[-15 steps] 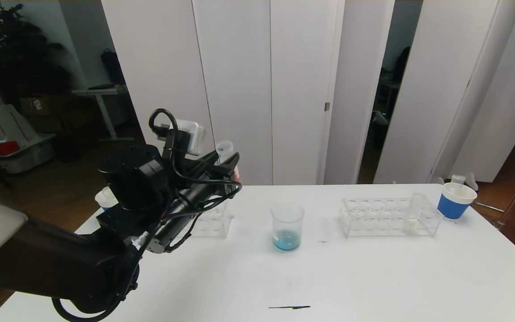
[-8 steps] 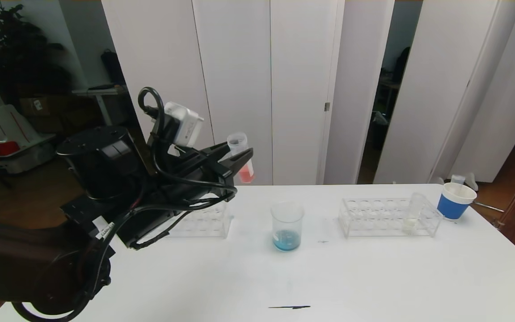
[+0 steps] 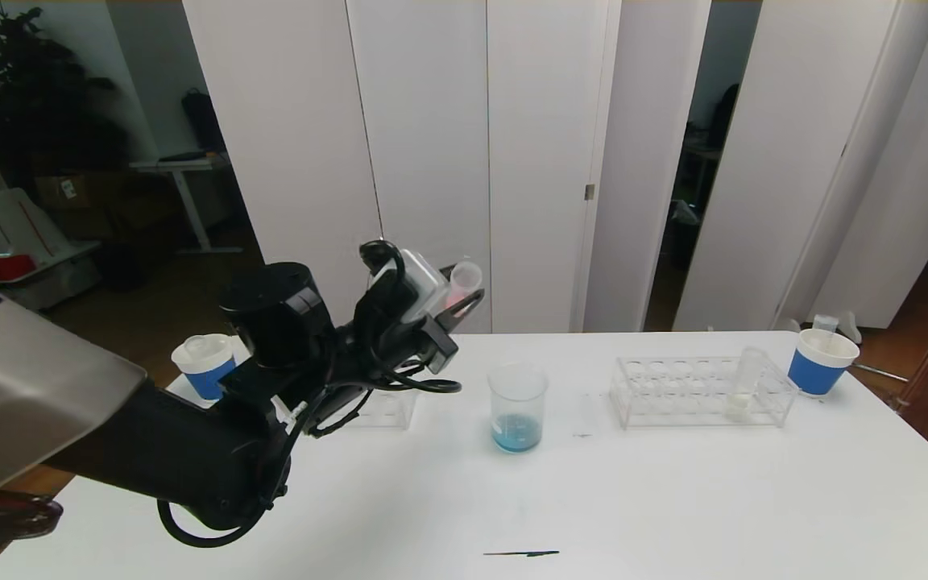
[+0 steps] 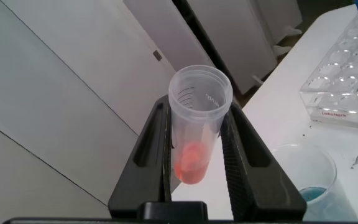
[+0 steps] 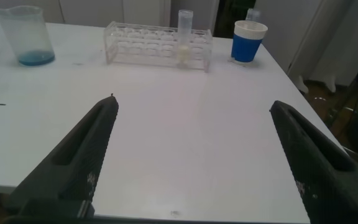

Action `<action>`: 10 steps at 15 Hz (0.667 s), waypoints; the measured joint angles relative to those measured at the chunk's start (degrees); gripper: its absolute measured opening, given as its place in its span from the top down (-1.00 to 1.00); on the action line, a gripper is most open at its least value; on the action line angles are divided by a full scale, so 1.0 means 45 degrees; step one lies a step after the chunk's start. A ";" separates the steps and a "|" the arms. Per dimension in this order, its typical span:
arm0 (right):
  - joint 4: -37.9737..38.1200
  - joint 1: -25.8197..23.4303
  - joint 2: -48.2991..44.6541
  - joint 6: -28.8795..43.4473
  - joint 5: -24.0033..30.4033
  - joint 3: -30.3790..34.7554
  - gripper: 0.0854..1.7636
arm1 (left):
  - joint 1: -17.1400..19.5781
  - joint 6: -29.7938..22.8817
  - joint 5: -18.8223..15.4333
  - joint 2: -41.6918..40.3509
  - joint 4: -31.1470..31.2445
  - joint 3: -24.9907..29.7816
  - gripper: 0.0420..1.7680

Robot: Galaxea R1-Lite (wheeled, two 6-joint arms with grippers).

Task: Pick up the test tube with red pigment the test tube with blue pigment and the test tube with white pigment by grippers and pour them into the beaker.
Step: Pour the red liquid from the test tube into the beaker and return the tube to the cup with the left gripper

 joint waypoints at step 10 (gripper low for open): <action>0.0005 0.0000 0.0000 0.0005 -0.0003 0.0000 -0.98 | -0.0152 0.3272 -0.0287 0.1723 -0.1395 0.0206 0.39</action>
